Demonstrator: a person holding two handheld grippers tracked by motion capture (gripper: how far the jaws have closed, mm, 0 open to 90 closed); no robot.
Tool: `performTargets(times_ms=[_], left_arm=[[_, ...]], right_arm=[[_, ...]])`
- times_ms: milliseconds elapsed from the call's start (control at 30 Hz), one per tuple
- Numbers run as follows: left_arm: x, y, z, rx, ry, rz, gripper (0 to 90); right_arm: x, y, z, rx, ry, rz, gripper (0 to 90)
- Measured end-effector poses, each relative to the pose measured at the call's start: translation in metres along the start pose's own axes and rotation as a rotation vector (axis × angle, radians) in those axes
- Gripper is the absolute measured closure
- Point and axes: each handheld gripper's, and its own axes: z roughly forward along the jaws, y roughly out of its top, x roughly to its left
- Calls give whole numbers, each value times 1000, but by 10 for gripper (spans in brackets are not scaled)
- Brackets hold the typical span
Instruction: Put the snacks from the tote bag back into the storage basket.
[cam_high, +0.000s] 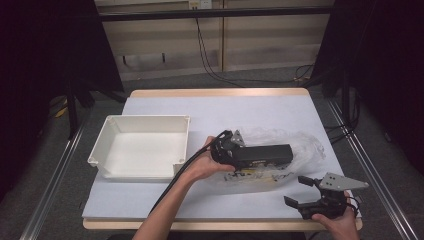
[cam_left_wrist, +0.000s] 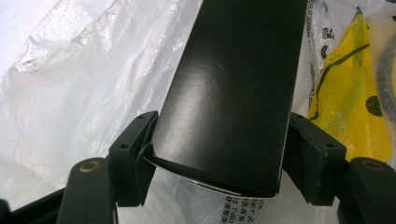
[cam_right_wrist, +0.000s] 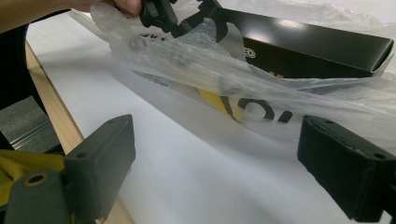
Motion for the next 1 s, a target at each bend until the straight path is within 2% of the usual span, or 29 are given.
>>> performTargets(times_ms=[200,400,667,733,1000], left_arm=[[4,1,-4,3,-28,1,420],[6,3,-8,13,-60,4,428],[7,5,-14,-9,-82,-3,431],[5,4,-15,-9,-97,4,431],[5,6,-21,-40,-111,24,431]], right_arm=[[1,0,1,13,-11,-10,103],[0,-1,1,17,-12,-10,103],[0,-1,-1,13,-18,-1,105],[-1,-1,-1,9,-18,-2,105],[-1,-1,-3,4,-21,-1,105]])
